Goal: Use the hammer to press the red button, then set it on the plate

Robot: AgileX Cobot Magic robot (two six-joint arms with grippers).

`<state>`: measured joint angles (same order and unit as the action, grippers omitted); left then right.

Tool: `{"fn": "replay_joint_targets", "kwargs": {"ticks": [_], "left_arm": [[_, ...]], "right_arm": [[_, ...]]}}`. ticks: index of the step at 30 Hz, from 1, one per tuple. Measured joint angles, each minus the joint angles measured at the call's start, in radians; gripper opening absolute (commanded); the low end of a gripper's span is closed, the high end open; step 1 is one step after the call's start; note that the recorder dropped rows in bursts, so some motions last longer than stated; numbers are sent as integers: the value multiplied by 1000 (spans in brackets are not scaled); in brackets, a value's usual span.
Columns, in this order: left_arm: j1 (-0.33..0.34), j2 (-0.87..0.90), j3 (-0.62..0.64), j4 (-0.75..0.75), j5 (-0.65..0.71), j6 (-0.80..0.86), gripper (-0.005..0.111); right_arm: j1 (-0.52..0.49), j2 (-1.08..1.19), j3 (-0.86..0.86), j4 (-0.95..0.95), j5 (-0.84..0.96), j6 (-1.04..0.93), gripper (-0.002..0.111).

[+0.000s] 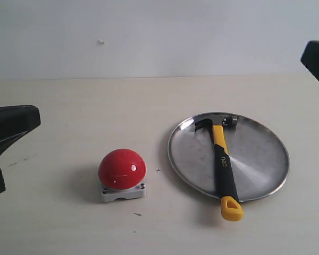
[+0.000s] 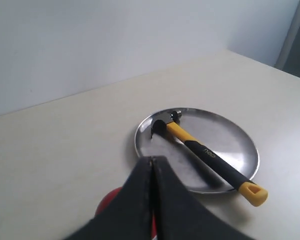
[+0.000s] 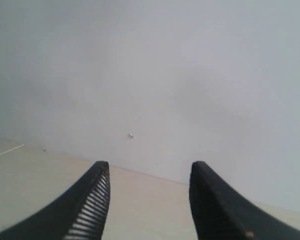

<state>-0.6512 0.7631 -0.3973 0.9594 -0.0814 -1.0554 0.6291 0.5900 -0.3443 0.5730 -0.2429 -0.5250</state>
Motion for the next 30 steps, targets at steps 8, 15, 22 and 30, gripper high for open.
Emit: {"fn": "replay_joint_targets", "kwargs": {"ticks": [8, 15, 22, 30], "left_arm": [[0, -102, 41, 0, -19, 2, 0], [0, -237, 119, 0, -19, 26, 0], [0, -381, 170, 0, -19, 46, 0], [0, -474, 229, 0, 56, 34, 0]], "right_arm": [[-60, -188, 2, 7, 132, 0, 48], [-66, -256, 2, 7, 133, 0, 48], [-66, -260, 2, 7, 134, 0, 48], [-66, -260, 2, 7, 134, 0, 48]]}}
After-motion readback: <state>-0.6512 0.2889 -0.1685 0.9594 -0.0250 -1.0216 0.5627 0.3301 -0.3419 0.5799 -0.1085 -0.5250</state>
